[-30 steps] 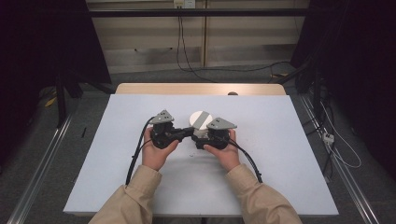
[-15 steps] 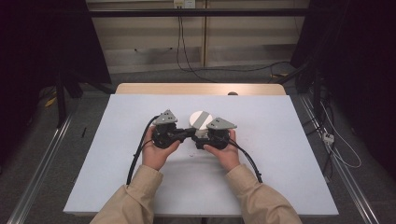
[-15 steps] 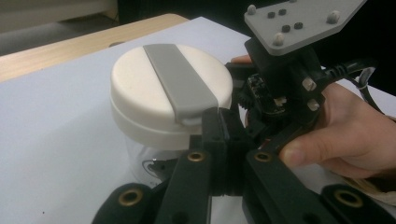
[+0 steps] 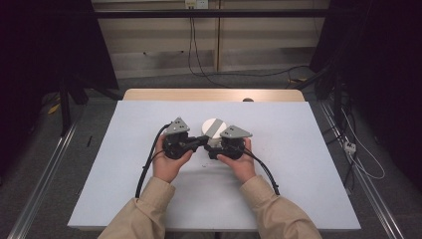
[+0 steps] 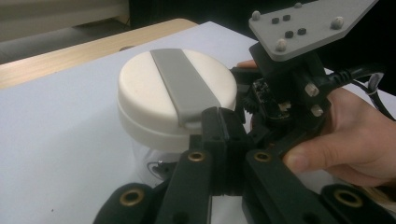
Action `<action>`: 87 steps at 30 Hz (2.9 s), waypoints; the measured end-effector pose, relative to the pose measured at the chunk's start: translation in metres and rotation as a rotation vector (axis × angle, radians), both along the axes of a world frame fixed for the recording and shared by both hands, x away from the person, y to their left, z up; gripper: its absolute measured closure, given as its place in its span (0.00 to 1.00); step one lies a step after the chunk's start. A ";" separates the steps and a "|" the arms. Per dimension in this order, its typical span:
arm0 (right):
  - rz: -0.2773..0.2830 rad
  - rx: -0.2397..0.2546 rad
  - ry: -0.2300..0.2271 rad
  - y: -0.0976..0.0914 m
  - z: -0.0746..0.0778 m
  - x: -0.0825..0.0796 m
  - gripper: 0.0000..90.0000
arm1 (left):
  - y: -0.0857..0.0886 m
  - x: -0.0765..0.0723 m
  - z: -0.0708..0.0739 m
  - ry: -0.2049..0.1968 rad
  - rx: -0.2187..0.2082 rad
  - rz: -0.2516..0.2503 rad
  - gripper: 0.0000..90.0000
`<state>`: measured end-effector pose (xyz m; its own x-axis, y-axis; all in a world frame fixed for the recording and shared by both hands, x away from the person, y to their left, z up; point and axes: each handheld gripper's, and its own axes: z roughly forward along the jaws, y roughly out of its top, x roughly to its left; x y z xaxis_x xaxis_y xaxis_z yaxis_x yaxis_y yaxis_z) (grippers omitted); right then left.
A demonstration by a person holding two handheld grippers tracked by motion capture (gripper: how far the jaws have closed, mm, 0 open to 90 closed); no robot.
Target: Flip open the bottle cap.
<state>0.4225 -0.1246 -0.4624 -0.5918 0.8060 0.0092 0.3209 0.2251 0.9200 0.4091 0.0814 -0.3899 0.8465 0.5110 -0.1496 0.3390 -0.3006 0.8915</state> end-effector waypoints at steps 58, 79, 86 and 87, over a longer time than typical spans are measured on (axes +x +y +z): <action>-0.004 -0.003 0.004 0.001 0.000 0.000 0.21 | -0.020 0.020 0.033 0.009 0.004 0.092 1.00; -0.004 -0.004 0.006 0.001 0.000 0.000 0.21 | -0.031 0.030 0.042 0.013 0.004 0.084 1.00; -0.004 -0.004 0.005 0.001 0.000 0.000 0.21 | -0.034 0.032 0.044 0.012 0.005 0.087 1.00; -0.004 -0.004 0.005 0.001 0.000 0.000 0.21 | -0.035 0.033 0.044 0.013 0.003 0.088 1.00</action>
